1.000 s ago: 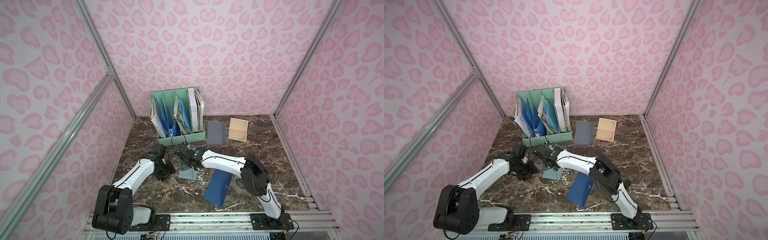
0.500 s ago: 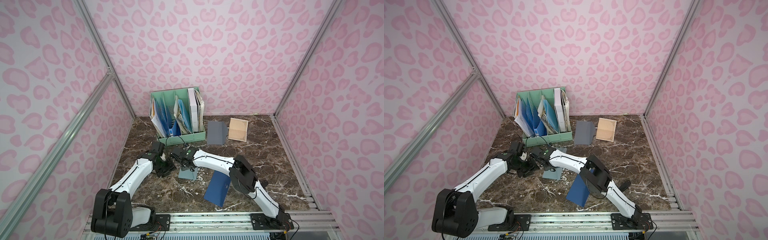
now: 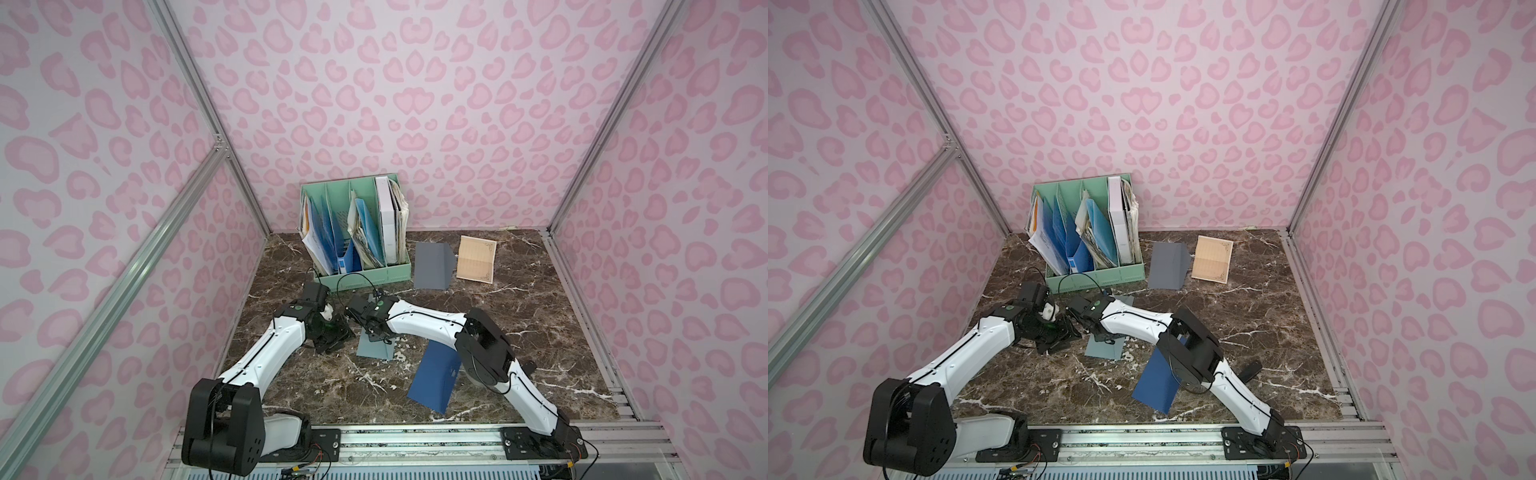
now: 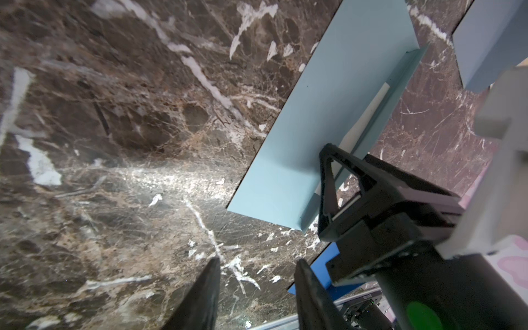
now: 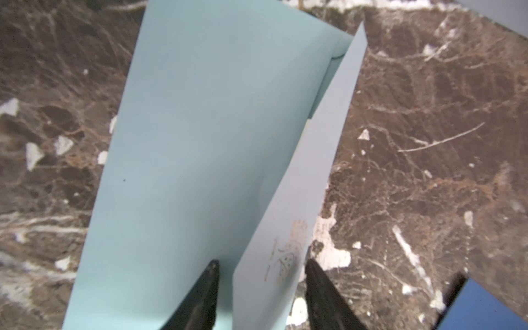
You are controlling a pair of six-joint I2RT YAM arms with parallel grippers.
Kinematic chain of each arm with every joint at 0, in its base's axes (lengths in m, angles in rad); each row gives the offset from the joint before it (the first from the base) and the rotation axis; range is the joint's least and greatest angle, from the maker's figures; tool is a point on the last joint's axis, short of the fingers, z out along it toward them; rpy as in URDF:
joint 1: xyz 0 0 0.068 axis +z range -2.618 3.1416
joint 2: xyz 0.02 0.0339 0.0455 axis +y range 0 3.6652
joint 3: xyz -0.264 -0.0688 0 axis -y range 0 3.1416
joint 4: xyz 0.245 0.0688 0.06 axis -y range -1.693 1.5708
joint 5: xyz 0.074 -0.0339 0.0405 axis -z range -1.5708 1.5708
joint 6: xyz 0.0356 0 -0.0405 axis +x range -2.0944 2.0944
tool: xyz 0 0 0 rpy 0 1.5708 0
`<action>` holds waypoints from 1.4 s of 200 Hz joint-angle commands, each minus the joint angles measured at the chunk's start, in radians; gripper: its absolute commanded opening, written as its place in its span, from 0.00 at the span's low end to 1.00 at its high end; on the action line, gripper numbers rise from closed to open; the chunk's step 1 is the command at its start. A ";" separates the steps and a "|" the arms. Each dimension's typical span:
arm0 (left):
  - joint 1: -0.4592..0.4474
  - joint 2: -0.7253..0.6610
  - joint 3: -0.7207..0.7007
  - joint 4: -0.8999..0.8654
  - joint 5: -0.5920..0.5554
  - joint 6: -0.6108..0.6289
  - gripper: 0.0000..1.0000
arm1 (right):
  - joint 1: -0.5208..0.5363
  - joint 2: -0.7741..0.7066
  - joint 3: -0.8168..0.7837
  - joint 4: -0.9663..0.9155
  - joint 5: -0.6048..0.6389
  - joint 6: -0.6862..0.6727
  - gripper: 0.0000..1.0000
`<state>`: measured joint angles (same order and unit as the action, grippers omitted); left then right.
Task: Take the letter paper out of the envelope
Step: Pick up the envelope from the center of the board, then take out the letter paper from the envelope.
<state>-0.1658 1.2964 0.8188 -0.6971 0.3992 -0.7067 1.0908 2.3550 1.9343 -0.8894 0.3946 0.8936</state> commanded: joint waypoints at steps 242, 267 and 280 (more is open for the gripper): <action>-0.142 0.101 0.552 0.103 0.271 -0.185 0.54 | -0.628 -0.912 -0.583 0.541 -0.978 -0.302 0.00; -0.188 0.169 0.676 0.100 0.265 -0.226 0.47 | -0.630 -0.940 -0.589 0.536 -0.964 -0.319 0.00; -0.218 0.222 0.762 0.041 0.238 -0.210 0.46 | -0.631 -0.951 -0.592 0.537 -0.959 -0.319 0.00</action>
<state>-0.3458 1.4548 1.4673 -0.6098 0.6655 -0.8963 0.4629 1.4235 1.3426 -0.3576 -0.5385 0.5987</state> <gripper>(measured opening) 0.461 0.049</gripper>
